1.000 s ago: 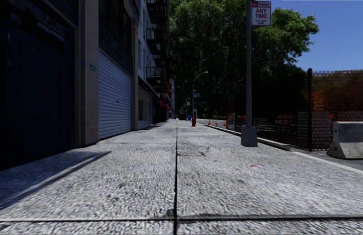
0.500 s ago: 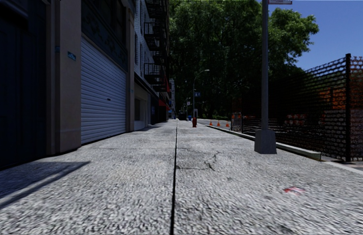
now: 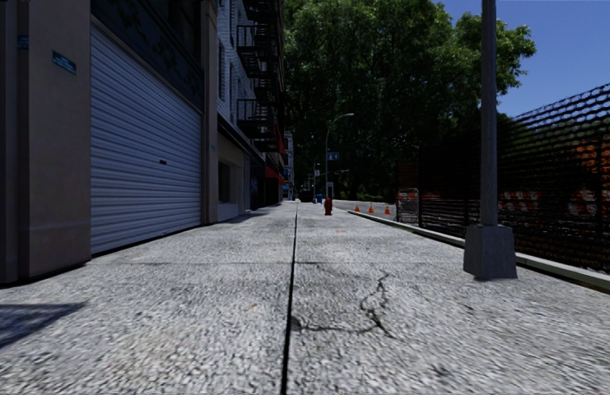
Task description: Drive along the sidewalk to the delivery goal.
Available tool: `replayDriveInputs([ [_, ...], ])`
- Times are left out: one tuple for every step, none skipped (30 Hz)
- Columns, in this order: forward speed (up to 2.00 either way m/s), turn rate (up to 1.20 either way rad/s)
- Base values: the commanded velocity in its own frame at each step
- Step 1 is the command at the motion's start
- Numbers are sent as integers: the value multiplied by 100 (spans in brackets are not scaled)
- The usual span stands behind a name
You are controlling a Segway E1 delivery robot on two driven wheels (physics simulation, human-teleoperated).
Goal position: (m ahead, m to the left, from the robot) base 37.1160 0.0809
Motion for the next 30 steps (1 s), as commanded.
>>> replayDriveInputs([
  [200,0],
  [200,0],
  [200,0],
  [200,0],
  [200,0],
  [200,0],
  [200,0],
  [200,0],
  [200,0],
  [200,0],
  [200,0],
  [200,0],
  [200,0],
  [200,0],
  [200,0],
  [200,0],
  [200,0],
  [200,0],
  [200,2],
  [200,2],
  [200,12],
  [200,14],
  [200,15],
  [200,15],
  [200,15],
  [200,12],
  [200,1],
  [200,0],
  [200,0],
  [200,0],
])
